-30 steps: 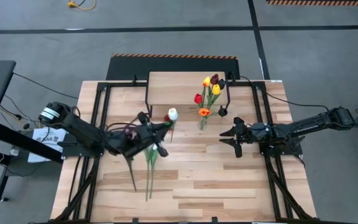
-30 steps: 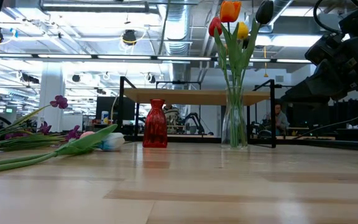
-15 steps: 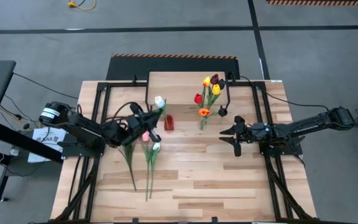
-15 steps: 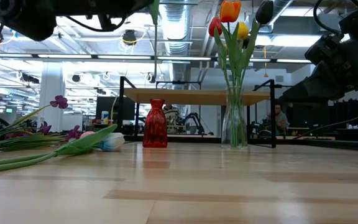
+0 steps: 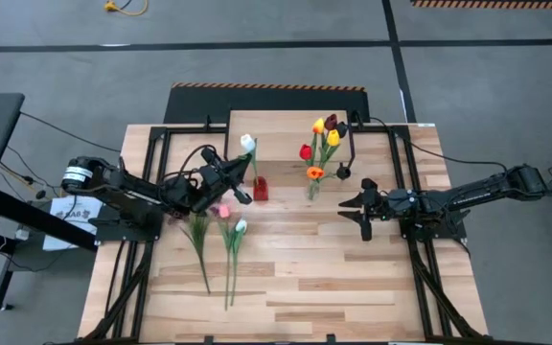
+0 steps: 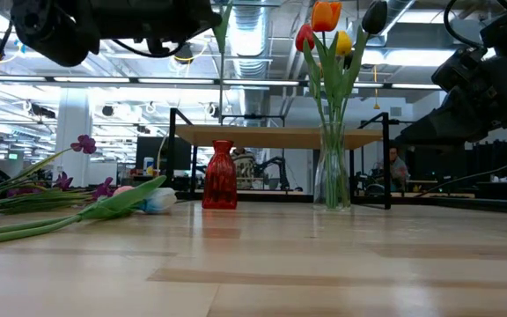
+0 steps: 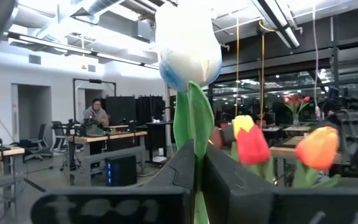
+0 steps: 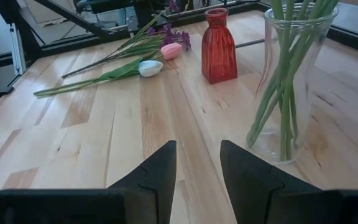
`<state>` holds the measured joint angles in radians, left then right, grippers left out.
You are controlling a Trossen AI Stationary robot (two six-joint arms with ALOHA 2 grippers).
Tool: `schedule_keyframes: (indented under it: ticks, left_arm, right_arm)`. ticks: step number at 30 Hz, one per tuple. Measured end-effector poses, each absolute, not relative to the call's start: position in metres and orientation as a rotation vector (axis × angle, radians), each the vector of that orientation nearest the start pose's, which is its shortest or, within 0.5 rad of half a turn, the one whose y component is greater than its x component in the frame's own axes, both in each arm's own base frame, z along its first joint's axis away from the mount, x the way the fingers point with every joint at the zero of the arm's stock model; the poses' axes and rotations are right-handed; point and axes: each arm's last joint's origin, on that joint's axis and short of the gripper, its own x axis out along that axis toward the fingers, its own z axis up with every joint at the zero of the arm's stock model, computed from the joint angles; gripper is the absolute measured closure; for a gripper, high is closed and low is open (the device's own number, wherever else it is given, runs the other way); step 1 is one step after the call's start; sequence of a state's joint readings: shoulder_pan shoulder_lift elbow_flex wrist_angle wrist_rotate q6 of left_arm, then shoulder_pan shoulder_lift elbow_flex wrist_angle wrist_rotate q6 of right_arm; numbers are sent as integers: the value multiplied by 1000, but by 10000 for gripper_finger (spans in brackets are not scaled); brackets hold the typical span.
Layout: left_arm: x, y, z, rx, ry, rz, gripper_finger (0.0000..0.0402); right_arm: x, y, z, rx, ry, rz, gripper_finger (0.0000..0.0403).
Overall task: Pick and place flowers into a vace then onto a shelf
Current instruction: Put the right white flower into the red vase
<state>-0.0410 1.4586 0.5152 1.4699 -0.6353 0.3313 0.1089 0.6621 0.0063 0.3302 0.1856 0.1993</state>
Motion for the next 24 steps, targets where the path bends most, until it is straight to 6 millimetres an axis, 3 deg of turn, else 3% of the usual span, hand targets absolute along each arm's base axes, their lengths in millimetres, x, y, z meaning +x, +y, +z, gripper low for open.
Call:
schedule_keyframes:
  ticks: [24]
  left_arm:
    - [267, 29, 238, 141, -306, 662, 401]
  right_arm:
    - [133, 9, 133, 150, 314, -107, 285]
